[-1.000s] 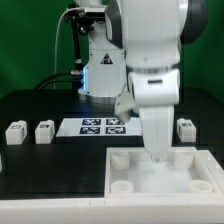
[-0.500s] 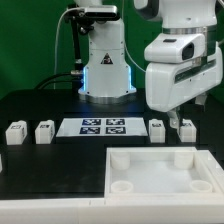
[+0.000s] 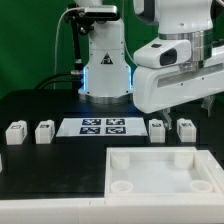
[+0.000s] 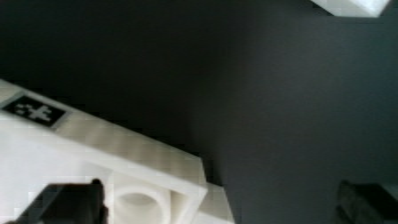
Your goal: Assemble one leg
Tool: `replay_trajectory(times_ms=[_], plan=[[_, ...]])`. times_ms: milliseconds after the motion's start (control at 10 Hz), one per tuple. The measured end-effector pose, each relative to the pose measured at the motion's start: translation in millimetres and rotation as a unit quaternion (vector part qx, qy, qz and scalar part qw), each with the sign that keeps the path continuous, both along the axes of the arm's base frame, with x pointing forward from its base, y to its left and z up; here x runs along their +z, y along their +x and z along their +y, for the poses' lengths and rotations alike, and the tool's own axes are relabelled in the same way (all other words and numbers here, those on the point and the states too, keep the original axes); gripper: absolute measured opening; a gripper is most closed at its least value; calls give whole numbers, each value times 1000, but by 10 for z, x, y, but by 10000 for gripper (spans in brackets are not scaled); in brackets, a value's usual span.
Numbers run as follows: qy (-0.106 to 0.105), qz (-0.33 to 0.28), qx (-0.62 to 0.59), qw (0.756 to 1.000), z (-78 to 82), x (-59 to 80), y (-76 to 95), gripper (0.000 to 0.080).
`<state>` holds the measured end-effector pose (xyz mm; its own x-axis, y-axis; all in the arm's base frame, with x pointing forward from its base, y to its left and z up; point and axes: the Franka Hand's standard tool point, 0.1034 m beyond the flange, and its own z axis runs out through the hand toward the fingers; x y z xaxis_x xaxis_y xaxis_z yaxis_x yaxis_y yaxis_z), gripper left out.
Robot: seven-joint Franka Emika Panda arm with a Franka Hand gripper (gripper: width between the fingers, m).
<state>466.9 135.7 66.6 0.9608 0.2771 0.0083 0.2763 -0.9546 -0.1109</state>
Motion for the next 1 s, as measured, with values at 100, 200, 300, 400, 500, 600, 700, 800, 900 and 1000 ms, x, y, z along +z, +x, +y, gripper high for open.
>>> replay_trajectory(times_ms=[100,200,300,400,500,600,700,800,900,1000], plan=[[0,15,-87,996,90,-21,-81,649],[-7,28,-143,989,239,-43,-196,649],[-13,40,-131,991,386,-60,-301,649],[-12,40,-121,992,418,-61,-310,649],[-15,48,-120,991,397,-68,-325,649],[-30,93,-111,989,365,-67,-379,649],[-40,140,-103,984,359,-58,-379,649],[-48,177,-107,977,371,-78,-393,649],[-68,239,-116,962,380,-132,-525,649],[-78,286,-110,949,394,-207,-585,649]])
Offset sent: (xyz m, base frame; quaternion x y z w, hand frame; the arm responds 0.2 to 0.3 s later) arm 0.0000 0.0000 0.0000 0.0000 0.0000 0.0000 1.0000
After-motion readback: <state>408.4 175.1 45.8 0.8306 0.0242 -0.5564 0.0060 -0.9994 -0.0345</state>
